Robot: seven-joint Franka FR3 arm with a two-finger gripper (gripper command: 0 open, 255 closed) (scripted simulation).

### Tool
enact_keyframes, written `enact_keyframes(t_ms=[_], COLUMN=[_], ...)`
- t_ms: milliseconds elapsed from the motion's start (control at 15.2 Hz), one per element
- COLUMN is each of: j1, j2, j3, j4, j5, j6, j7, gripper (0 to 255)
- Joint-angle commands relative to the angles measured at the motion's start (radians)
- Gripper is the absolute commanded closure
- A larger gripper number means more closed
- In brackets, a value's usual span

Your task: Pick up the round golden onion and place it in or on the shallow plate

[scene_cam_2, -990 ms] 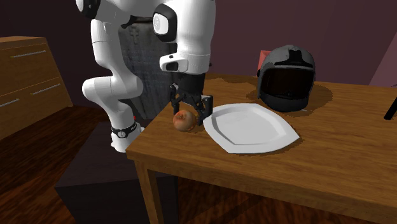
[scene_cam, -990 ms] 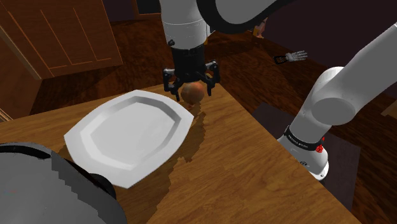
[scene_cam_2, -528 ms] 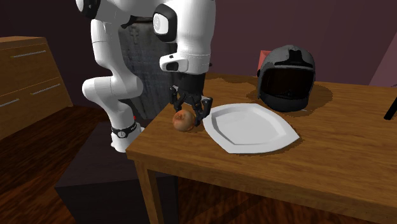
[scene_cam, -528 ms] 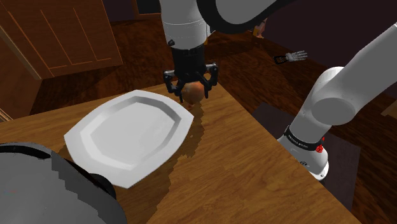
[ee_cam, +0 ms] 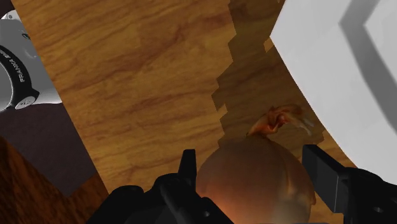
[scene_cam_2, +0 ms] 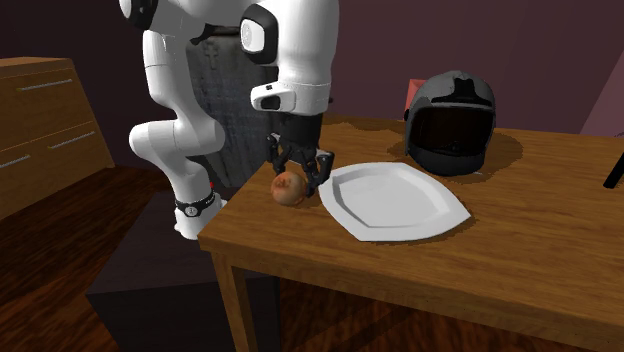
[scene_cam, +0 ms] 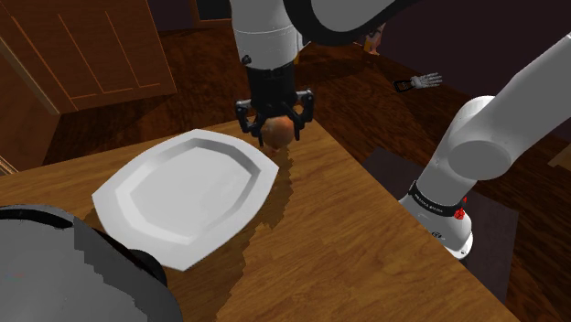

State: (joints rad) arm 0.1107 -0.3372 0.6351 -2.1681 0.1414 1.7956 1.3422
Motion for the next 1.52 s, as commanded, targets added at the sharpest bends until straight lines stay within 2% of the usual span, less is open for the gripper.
enact_keyframes(t_ms=[0, 1122, 1452], j1=[-0.001, -0.013, -0.007], j2=[-0.002, 0.002, 0.214], j3=[-0.003, -0.028, 0.102], j4=[0.018, 0.239, 0.434], j5=[-0.001, -0.016, -0.107], j6=[-0.02, -0.238, -0.254], j7=[-0.001, -0.005, 0.162], gripper=[255, 255, 255])
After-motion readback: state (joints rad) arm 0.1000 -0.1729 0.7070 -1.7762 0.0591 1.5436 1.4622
